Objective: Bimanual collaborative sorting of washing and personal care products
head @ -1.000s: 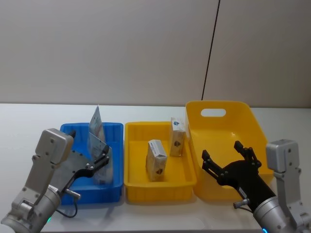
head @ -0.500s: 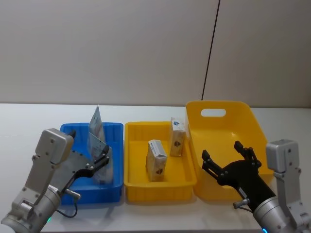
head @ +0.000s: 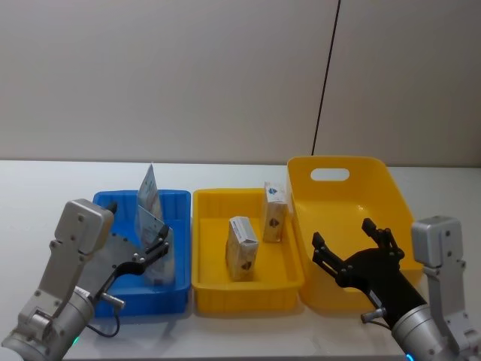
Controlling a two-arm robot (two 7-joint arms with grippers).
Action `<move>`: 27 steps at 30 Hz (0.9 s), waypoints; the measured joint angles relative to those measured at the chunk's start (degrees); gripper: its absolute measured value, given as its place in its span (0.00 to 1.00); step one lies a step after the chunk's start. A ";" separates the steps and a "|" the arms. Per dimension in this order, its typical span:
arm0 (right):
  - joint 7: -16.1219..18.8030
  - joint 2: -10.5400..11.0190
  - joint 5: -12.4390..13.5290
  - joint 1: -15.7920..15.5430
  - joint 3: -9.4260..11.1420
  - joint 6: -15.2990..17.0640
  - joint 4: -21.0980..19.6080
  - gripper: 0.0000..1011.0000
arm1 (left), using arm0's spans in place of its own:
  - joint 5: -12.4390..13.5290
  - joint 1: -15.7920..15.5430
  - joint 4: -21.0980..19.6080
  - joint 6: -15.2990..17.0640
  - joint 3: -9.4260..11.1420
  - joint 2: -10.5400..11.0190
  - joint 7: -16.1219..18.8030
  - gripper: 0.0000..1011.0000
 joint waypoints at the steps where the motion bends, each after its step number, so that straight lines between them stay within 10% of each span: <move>1: 0.00 0.00 0.00 0.00 0.00 0.00 0.00 0.99 | 0.00 0.00 0.00 0.00 0.00 0.00 0.00 0.99; 18: 0.11 -0.02 0.00 0.37 0.00 0.25 0.18 0.99 | 0.00 0.00 0.00 0.00 0.00 0.00 0.00 0.99; 27: 3.00 -0.87 1.40 6.45 -0.45 3.53 4.96 0.99 | 0.00 0.00 0.00 0.00 0.00 0.00 0.00 0.99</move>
